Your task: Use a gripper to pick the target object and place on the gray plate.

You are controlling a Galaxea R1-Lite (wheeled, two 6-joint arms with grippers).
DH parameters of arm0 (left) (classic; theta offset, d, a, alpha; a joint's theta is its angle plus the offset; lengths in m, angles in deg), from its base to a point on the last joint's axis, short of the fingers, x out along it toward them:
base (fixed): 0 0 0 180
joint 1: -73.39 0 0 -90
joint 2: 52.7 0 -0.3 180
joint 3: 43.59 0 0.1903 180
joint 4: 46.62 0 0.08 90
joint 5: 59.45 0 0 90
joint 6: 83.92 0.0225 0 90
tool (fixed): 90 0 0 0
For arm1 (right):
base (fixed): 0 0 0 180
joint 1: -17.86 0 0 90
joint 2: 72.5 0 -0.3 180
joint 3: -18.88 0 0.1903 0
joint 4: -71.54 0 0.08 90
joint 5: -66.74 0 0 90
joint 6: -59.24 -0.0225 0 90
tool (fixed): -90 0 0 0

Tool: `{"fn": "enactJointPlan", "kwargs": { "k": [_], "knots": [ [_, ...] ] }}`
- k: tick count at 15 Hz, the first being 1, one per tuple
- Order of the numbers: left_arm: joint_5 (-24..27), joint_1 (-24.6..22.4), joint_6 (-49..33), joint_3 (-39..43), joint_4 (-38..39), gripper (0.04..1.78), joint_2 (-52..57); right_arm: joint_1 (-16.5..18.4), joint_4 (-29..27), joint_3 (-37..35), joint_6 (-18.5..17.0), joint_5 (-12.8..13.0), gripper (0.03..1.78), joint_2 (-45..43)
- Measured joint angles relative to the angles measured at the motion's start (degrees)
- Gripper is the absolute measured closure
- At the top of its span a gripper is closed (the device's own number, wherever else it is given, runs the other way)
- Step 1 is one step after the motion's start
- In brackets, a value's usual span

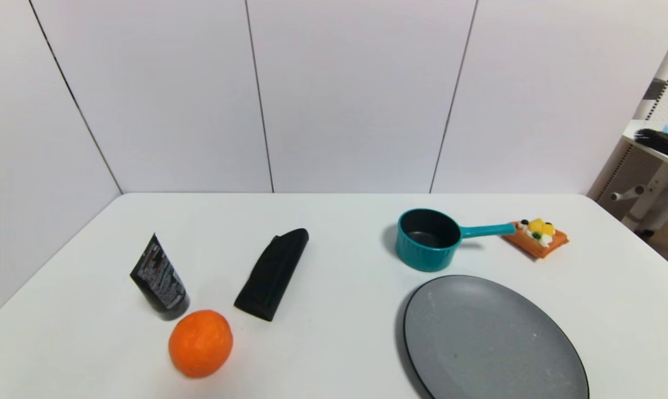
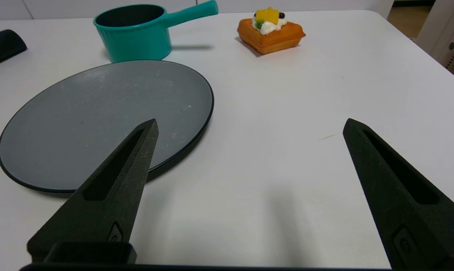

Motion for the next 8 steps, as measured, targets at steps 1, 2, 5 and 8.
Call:
{"fn": "enactJointPlan", "kwargs": {
  "k": [1, 2, 5, 8],
  "knots": [
    [0.0, 0.0, 0.0, 0.0, 0.0, 0.13, 0.0, 0.0, 0.0, 0.0, 0.0, 0.0, 0.12, 0.0],
    [0.0, 0.0, 0.0, 0.0, 0.0, 0.13, 0.0, 0.0, 0.0, 0.0, -0.1, 0.0, 0.12, 0.0],
    [0.0, 0.0, 0.0, 0.0, 0.0, 0.13, 0.0, 0.0, -0.9, 0.3, -1.7, 0.9, 0.12, 0.5],
    [0.0, 0.0, 0.0, 0.0, 0.0, 0.13, 0.0, 0.1, -1.0, 3.4, -1.7, 0.9, 0.12, 4.4]
  ]
}}
